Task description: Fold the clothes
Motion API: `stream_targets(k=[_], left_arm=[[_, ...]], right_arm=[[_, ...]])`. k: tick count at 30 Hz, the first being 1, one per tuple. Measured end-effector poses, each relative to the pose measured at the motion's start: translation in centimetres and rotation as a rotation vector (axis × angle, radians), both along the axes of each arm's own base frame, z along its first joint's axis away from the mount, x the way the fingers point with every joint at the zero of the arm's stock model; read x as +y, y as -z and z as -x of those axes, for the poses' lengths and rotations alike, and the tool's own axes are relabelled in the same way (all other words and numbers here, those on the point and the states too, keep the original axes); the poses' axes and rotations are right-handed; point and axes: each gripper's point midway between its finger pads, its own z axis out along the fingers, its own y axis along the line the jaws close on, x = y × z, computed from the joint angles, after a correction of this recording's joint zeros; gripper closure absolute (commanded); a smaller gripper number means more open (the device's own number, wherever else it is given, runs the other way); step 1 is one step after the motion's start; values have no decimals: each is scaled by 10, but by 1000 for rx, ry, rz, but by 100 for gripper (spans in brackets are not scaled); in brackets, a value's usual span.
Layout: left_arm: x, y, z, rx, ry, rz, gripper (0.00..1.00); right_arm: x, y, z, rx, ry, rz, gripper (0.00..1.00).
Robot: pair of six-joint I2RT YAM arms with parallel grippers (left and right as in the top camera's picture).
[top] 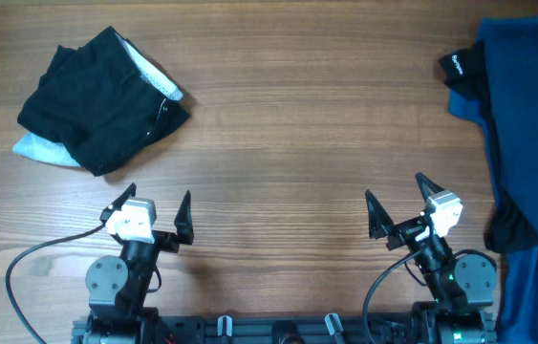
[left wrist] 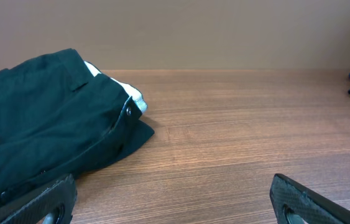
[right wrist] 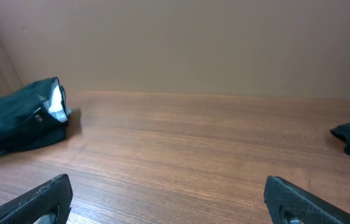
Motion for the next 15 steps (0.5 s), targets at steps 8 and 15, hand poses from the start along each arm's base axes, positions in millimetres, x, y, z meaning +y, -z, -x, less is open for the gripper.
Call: stream_targets(k=[8, 15], left_arm=[[0, 0, 0, 0, 1, 0, 0], [-36, -16, 9, -51, 213, 64, 0]], right_arm=[[2, -7, 0, 9, -8, -100, 0], [19, -12, 6, 161, -104, -490, 0]])
